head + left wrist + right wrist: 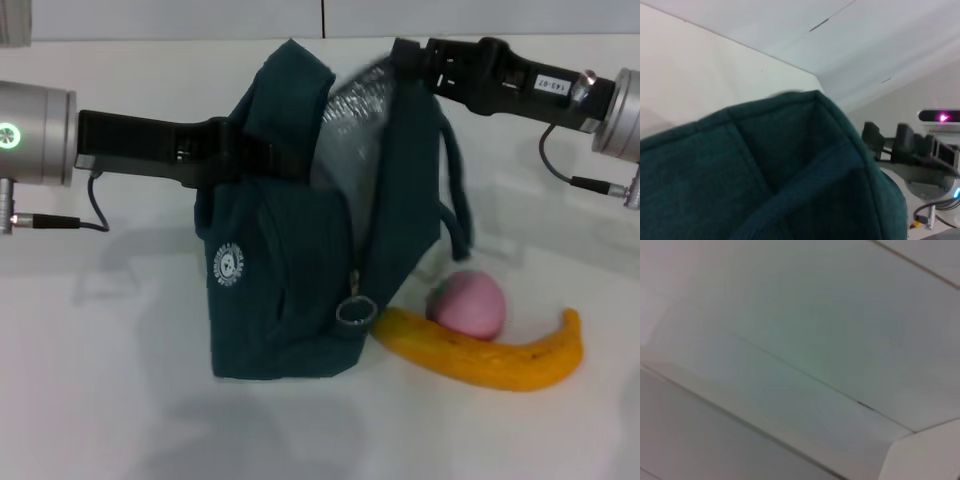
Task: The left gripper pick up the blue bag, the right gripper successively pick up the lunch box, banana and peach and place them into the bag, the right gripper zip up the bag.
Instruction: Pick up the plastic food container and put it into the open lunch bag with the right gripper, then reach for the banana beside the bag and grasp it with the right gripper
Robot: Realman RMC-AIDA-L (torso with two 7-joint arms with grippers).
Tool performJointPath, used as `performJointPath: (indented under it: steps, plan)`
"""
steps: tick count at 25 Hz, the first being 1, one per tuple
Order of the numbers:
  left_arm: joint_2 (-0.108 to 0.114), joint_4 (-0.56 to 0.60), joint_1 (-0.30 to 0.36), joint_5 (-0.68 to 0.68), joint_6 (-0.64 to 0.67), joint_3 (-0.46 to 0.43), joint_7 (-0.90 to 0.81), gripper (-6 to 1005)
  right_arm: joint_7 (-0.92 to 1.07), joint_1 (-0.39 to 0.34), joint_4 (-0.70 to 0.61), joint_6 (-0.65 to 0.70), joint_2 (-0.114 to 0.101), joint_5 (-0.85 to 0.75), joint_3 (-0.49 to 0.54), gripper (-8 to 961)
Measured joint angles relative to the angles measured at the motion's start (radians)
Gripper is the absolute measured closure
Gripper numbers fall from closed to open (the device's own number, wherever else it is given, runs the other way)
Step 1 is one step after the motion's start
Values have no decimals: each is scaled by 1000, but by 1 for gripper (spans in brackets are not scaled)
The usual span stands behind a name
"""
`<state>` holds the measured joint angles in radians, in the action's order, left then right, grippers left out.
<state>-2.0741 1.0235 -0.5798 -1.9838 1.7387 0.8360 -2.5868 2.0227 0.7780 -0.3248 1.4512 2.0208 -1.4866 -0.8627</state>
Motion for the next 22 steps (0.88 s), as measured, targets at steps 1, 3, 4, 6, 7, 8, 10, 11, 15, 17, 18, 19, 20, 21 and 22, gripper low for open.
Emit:
performJointPath:
  steps: [1,3,4,6,7,8,10,11,15,17,18,19,20,21,22]
  plan:
    - [0,-2,1,0,0,0,0,965,0,-2,0,-4,0,9,0,771]
    - [1,-5,3,0,0,0,0,965,0,-4,0,-3,-2,20,1,734]
    - [2,-5,5,0,0,0,1,965,0,-4,-2,2,-3,23,1,716]
    - [3,-6,10,1,1,-1,1,965,0,-4,-17,20,-5,26,1,678]
    - [4,-6,13,1,1,-2,2,965,0,-4,-31,29,-6,26,-1,660]
    - [4,-6,16,1,1,-3,5,965,-1,-5,-47,39,-7,23,-4,641]
    - [6,-6,21,1,1,-4,12,965,-9,-13,-92,57,-12,9,-14,550]
    - [6,-6,25,1,1,-5,22,965,-15,-20,-118,61,-16,0,-18,505]
    - [7,-8,40,-7,-5,-6,58,965,-45,-65,-245,64,-42,-47,-52,392]
    - [8,-21,44,-6,-6,-7,69,965,-49,-82,-338,68,-65,-103,-92,370]
    - [9,-33,45,-4,-6,-8,74,965,-50,-87,-378,74,-76,-132,-108,359]
    - [9,-40,45,-3,-6,-8,77,965,-50,-89,-414,81,-84,-157,-121,348]
    - [10,-49,45,-3,-7,-8,80,965,-50,-91,-455,95,-93,-193,-134,310]
    - [11,-54,45,-3,-7,-8,81,965,-50,-91,-486,110,-99,-222,-140,271]
    - [11,-57,45,-2,-7,-8,83,965,-49,-91,-522,127,-103,-255,-146,233]
